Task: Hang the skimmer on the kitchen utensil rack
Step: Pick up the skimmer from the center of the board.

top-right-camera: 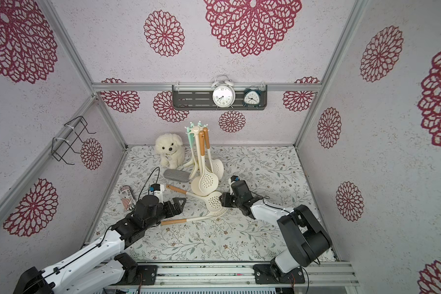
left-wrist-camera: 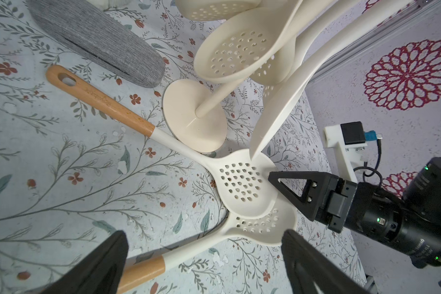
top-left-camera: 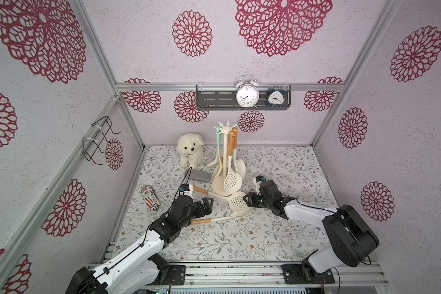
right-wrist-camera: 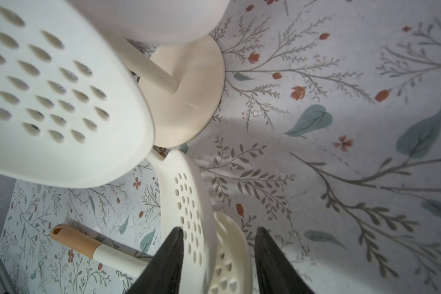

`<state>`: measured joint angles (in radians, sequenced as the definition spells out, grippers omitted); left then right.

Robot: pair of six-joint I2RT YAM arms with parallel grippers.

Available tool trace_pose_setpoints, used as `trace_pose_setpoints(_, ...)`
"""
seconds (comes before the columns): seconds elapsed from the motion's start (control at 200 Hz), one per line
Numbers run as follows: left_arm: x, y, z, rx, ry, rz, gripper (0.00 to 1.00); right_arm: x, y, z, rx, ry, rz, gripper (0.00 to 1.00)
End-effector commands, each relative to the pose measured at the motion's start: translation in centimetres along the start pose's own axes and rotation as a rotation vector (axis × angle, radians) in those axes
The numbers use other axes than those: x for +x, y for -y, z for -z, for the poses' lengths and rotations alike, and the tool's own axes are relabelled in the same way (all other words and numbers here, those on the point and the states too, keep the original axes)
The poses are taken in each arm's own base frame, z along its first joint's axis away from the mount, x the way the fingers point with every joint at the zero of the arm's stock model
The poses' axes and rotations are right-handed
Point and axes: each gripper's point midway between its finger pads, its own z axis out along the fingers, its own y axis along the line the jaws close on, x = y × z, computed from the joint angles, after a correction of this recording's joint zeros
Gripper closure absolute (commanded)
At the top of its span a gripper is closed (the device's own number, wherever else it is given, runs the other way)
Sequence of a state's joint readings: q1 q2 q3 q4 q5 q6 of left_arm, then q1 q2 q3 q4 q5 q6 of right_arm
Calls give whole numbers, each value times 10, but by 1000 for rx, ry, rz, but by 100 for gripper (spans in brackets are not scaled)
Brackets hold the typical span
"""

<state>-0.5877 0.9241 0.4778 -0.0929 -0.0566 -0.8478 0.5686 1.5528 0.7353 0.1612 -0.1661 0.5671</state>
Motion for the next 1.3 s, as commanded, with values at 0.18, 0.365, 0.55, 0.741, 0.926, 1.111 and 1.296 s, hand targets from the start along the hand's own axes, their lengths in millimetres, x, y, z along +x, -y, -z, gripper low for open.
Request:
trace_pose_setpoints(0.18,-27,-5,14,25,76,94,2,-15,-32,-11,-134,-43,94,78)
trace_pose_setpoints(0.365,-41,-17,29,6,134,143,1,-16,-49,3,-198,-40,126,98)
trace_pose_setpoints(0.55,-58,-27,54,-44,213,145,2,-7,-68,22,-246,-34,154,100)
trace_pose_setpoints(0.741,-73,-32,80,-86,277,145,3,3,-92,44,-316,-44,200,100)
trace_pose_setpoints(0.926,-86,-38,104,-169,321,145,3,3,-114,67,-365,14,161,100)
trace_pose_setpoints(1.111,-88,-40,103,-189,316,176,3,-14,-129,99,-433,213,-53,100)
trace_pose_setpoints(1.296,-105,26,88,158,330,99,3,-12,-159,111,-510,228,-45,100)
